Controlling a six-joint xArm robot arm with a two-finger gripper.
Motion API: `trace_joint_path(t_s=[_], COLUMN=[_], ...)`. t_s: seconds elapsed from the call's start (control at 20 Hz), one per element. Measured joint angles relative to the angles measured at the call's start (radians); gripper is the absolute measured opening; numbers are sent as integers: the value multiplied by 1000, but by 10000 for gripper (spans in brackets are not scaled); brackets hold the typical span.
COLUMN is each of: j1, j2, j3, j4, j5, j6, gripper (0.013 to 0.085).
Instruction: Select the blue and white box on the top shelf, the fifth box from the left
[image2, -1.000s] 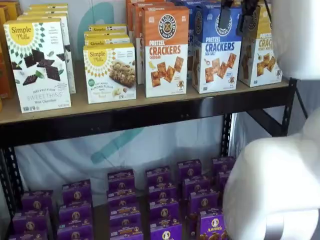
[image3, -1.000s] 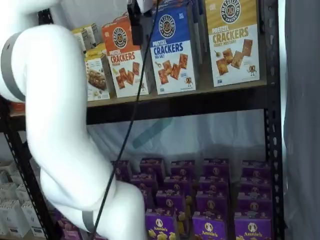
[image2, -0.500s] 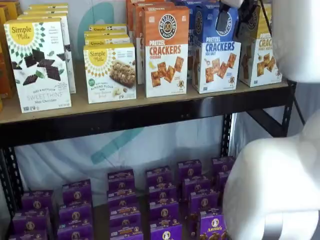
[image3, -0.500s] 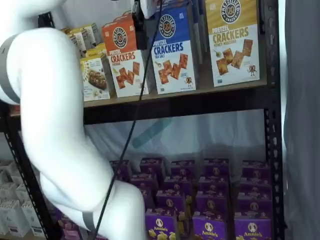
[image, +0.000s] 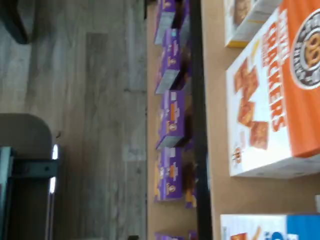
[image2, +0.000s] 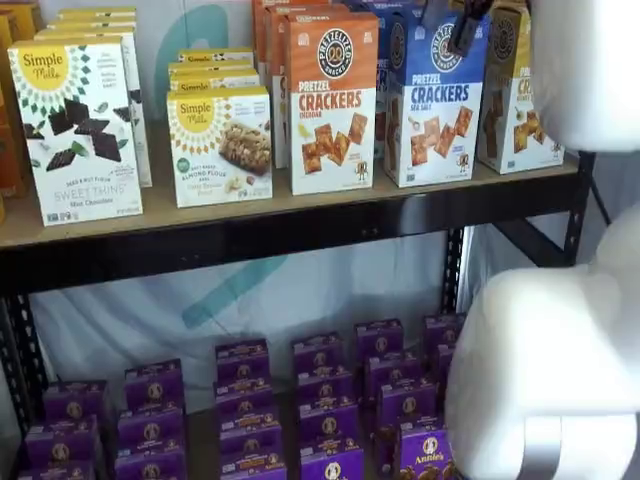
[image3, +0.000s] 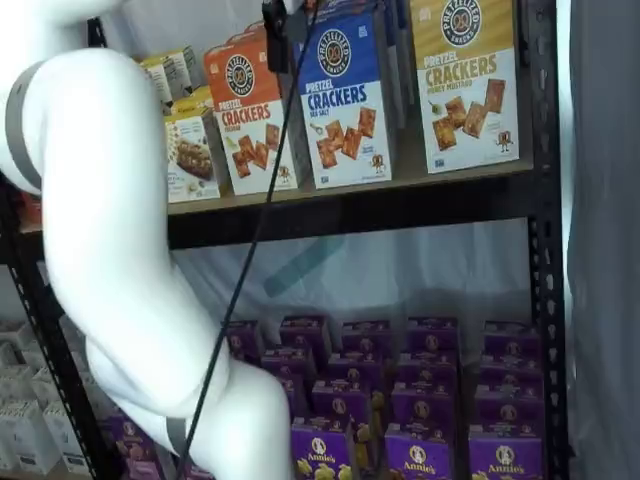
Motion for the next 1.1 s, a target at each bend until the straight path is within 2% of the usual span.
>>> trace_joint_path(t_s=[0.25, 0.4, 0.85, 1.1], j1=[-18, -28, -52, -48], j2=[30, 29, 83, 118], j3=[-43, -38, -52, -67], j4=[41, 65, 100, 93], j5=[-8, -52, -139, -174], j6=[5, 3, -21, -30], gripper=[850, 850, 850, 850])
